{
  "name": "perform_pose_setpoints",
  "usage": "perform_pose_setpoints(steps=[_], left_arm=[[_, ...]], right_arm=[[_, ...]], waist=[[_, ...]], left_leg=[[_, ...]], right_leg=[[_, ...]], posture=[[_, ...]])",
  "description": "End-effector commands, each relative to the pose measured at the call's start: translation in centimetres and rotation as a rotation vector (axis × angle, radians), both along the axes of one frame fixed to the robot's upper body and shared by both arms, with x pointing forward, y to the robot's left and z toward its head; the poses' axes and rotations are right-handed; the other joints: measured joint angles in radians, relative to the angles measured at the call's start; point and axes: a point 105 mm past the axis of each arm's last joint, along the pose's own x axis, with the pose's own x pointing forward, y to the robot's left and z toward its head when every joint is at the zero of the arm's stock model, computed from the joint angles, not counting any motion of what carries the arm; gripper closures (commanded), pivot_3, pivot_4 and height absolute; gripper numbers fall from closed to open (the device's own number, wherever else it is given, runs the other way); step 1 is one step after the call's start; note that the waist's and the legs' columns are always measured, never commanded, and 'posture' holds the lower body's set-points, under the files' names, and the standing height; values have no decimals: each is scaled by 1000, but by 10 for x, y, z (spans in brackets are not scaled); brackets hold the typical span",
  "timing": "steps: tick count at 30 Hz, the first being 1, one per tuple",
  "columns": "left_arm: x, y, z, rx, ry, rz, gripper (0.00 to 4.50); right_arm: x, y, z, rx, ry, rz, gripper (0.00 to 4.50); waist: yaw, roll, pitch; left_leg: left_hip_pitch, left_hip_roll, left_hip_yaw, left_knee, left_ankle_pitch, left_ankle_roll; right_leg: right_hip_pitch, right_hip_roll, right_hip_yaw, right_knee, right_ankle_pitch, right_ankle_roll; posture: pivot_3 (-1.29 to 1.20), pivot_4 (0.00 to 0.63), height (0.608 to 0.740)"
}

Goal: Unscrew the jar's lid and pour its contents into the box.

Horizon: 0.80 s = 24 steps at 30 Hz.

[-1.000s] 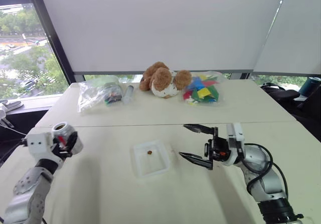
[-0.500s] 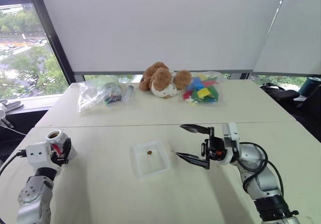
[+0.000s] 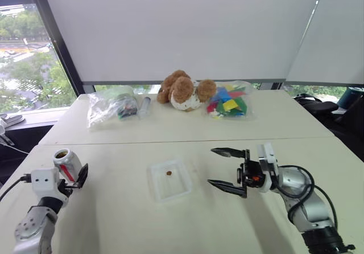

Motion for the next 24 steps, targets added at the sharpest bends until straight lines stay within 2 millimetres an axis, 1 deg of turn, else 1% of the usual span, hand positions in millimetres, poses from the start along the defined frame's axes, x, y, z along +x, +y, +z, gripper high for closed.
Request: perform_pose_setpoints(steps=[1, 4, 6, 8, 10, 11, 14, 17, 18, 20, 22, 24], left_arm=[[-11, 4, 18, 97, 2, -82, 37], [-26, 11, 19, 174, 53, -128, 37], [-39, 16, 17, 242, 106, -183, 37], [-53, 14, 16, 306, 157, -261, 37], [-63, 11, 16, 334, 188, -316, 37], [-69, 10, 17, 387, 201, -338, 37], [-87, -3, 13, 487, 250, -471, 37], [-101, -23, 18, 491, 262, -600, 37], [-104, -31, 23, 490, 262, -645, 37], [-107, -40, 28, 485, 266, -692, 37], [-110, -46, 27, 490, 288, -738, 37], [-108, -50, 28, 467, 276, -744, 37]], right_arm=[[-6, -19, 15, -19, -51, -46, 0], [-11, -34, 15, -53, -45, -80, 0], [-15, -45, 13, -92, -39, -91, 0], [-19, -55, 11, -136, -32, -97, 0], [-23, -63, 9, -163, -23, -105, 0], [-25, -67, 8, -176, -16, -107, 0], [-32, -78, 4, -221, 2, -104, 0], [-37, -87, 4, -253, 12, -108, 0], [-39, -89, 4, -261, 15, -110, 0], [-40, -91, 4, -267, 18, -109, 0], [-42, -91, 3, -281, 18, -100, 0], [-44, -89, 0, -284, 18, -97, 0]], waist=[[1, 0, 0], [1, 0, 0], [1, 0, 0], [1, 0, 0], [1, 0, 0], [1, 0, 0], [4, 0, 0], [3, 0, 0], [3, 0, 0], [6, 0, 0], [6, 0, 0], [5, 0, 0]], left_leg=[[0, 0, 0, 0, 0, 0], [-1, 0, 0, 0, 0, 0], [-1, 0, 0, 0, -1, 1], [-1, 1, 0, 0, -1, 1], [-1, 1, 1, -2, -1, 1], [-1, 2, 1, -2, -1, 1], [-1, 3, 1, -4, -1, 1], [-2, 4, 2, -6, -1, 0], [-2, 4, 3, -7, -1, 1], [-2, 4, 3, -8, -1, 1], [-1, 5, 3, -8, -1, 1], [-1, 7, 3, -9, -1, 1]], right_leg=[[0, 0, 0, 0, 0, 0], [0, -1, 0, -1, -2, -3], [0, -1, 0, -2, -2, -4], [0, -1, 0, -3, -3, -5], [0, -2, 0, -5, -4, -7], [1, -2, 0, -8, -4, -7], [2, -2, 0, -12, -4, -8], [3, -3, 1, -15, -4, -8], [2, -3, 1, -16, -4, -8], [2, -3, 1, -17, -4, -8], [2, -2, 1, -17, -4, -8], [2, -1, 1, -17, -4, -9]], posture=[[0, 150, 740], [0, 150, 740], [0, 150, 740], [0, 150, 740], [0, 150, 740], [0, 150, 740], [0, 150, 740], [0, 150, 740], [0, 150, 740], [0, 150, 740], [0, 150, 740], [0, 150, 740]])
